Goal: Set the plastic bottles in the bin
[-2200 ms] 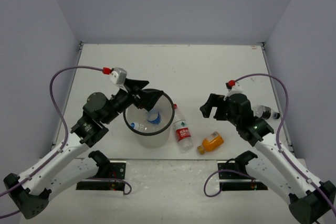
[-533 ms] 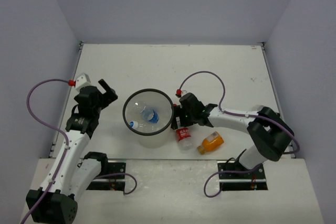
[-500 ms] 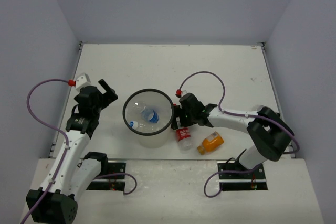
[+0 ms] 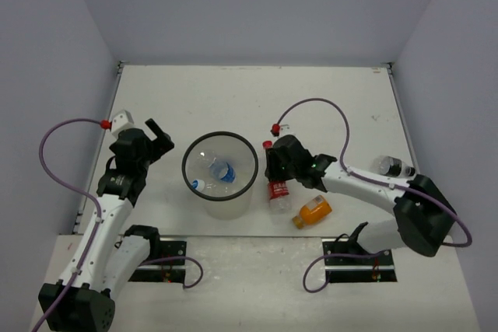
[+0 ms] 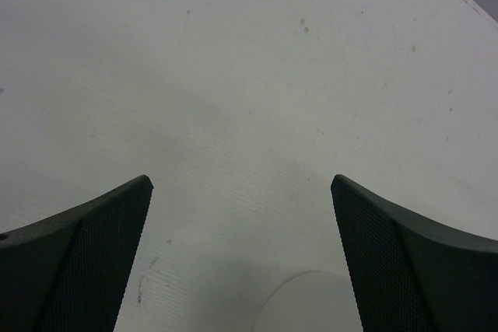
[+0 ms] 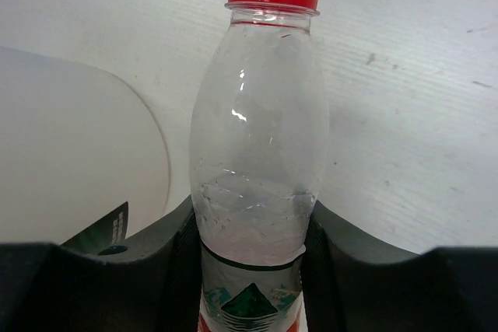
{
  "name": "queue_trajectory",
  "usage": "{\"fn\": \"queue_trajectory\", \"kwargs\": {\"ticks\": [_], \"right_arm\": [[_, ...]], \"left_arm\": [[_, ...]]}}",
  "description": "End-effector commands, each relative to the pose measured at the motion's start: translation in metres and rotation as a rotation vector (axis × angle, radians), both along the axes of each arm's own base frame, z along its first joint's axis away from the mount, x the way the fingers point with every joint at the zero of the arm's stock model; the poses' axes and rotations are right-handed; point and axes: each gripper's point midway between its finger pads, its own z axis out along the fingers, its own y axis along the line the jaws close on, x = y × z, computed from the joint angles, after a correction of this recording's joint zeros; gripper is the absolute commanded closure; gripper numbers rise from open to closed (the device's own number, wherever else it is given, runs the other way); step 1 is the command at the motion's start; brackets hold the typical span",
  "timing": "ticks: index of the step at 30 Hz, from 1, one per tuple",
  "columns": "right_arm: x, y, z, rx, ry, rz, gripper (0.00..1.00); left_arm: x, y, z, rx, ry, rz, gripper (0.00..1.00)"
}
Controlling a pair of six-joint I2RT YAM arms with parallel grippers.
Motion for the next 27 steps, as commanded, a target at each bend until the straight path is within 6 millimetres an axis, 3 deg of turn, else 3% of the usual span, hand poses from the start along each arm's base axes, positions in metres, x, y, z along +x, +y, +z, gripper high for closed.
{"fn": "queue_trajectory", "kwargs": {"ticks": [1,5,9,11,13,15,17,19,25,27], "right_arm": [[0.021,-0.02,0.065,-0.009,-0.19,-0.088,0.82],[0.026,-0.042,0.122,-0.016,-0.323,-0.124,0.82],[0.022,-0.056,0.216,0.144,-0.534,-0.144,0.82],[0.008,-0.057,0.258,0.271,-0.653,-0.078,0.8],[-0.023,-0.053,0.315,0.463,-0.801,0.051,0.78],[-0.049,-0.05,0.354,0.572,-0.89,0.174,0.78],[-0.062,-0.045,0.377,0.621,-0.918,0.24,0.78],[-0.066,-0.036,0.386,0.633,-0.913,0.295,0.78],[-0.07,0.012,0.426,0.724,-0.897,0.486,0.77],[-0.057,0.039,0.421,0.73,-0.855,0.51,0.76]], "left_arm": [[-0.004,0.006,-0.005,0.0,0.008,0.035,0.0],[-0.004,0.005,-0.007,-0.002,0.016,0.032,0.0],[-0.004,0.005,-0.008,-0.001,0.017,0.031,0.0],[-0.005,0.004,-0.008,-0.005,0.012,0.025,0.0],[-0.004,0.003,-0.007,-0.008,0.005,0.016,0.0],[-0.004,0.002,-0.006,-0.01,-0.001,0.013,0.0],[-0.003,0.001,-0.006,-0.012,-0.006,0.006,0.0],[-0.003,-0.001,-0.006,-0.017,-0.009,-0.005,0.0],[-0.003,-0.002,-0.004,-0.021,-0.024,-0.011,0.0],[-0.004,-0.004,-0.002,-0.019,-0.032,-0.016,0.0]]}}
